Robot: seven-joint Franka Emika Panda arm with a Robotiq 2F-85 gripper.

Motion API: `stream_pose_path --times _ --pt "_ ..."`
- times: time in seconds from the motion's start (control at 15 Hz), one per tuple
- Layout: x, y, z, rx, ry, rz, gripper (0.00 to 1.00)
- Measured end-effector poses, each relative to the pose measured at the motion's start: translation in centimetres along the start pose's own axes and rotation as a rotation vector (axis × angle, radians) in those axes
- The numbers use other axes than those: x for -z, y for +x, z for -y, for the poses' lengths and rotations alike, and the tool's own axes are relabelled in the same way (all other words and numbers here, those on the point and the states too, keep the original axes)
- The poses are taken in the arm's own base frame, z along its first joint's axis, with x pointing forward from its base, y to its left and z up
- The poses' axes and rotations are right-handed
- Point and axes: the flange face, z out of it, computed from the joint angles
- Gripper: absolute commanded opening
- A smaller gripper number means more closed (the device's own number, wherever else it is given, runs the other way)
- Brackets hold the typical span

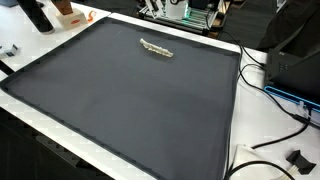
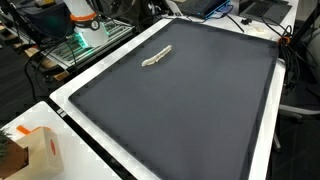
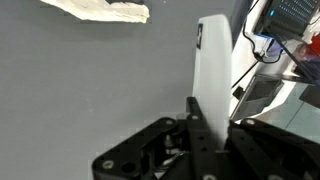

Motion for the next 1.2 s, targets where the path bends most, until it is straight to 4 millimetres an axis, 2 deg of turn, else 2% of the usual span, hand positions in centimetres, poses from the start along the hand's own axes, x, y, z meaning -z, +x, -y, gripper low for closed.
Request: stream_pose_path --times 0.33,0.6,0.87,1.2 --pt "-3.1 -1.6 -5.6 -0.099 0.079 -0.045 0.01" --pt "-5.9 -3.2 -8.8 -0.21 0.1 -0.033 0.01" --pt "-8.2 -4.4 -10.4 -0.287 0.116 -0.012 0.01" --pt "-9.8 -5.0 -10.8 -0.368 0.135 -0.004 0.01"
